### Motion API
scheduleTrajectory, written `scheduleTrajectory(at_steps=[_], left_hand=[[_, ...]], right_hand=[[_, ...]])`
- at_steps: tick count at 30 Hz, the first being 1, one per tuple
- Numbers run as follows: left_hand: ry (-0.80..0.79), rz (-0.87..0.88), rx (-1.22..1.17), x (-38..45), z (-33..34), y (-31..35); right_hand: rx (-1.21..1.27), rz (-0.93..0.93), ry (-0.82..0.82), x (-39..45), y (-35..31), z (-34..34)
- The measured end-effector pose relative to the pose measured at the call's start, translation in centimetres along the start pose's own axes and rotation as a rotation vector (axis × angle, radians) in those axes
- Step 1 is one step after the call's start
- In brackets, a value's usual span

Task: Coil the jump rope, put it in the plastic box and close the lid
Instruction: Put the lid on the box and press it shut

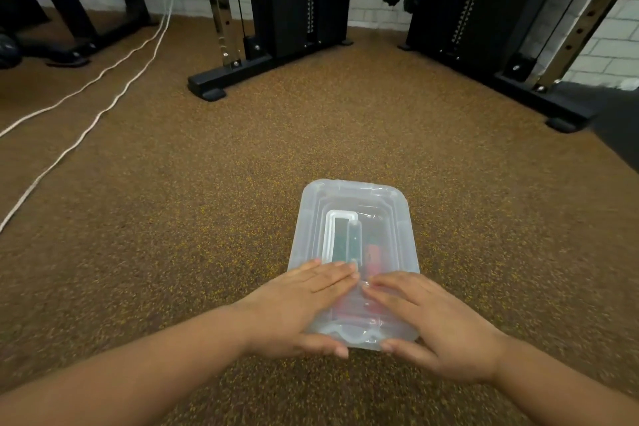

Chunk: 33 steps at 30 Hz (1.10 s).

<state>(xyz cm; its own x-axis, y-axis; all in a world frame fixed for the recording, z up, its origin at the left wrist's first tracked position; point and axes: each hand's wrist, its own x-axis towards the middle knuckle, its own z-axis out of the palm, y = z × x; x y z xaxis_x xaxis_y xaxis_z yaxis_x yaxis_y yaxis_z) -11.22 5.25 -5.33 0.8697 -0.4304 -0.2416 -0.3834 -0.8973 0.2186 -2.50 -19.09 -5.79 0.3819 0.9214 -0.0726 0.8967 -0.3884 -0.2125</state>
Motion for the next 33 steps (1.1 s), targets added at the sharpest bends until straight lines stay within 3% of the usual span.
scheduleTrajectory(at_steps=[4,10,17,22,28,33], left_hand=[[0.076,-0.164,-0.033,1.1,0.0,-0.3],[0.108,-0.296,-0.056,4.6,-0.8,-2.5],[0.214,-0.378,-0.112,8.4,-1.6,-5.1],[0.376,-0.421,-0.204,11.1,-2.5,-7.2],[0.389,-0.502,-0.208,14.0,-3.9,-10.4],[0.419,-0.568,-0.301,15.5,-4.2,-10.6]], right_hand=[[0.113,0.113,0.101,1.0,0.0,0.1],[0.291,0.489,0.146,3.6,2.2,0.0],[0.631,0.615,0.269,6.6,3.8,-0.3],[0.812,0.668,0.395,8.8,5.2,-1.0],[0.857,0.822,0.438,11.8,8.1,-1.8],[1.050,0.920,0.514,13.9,9.4,-1.5]])
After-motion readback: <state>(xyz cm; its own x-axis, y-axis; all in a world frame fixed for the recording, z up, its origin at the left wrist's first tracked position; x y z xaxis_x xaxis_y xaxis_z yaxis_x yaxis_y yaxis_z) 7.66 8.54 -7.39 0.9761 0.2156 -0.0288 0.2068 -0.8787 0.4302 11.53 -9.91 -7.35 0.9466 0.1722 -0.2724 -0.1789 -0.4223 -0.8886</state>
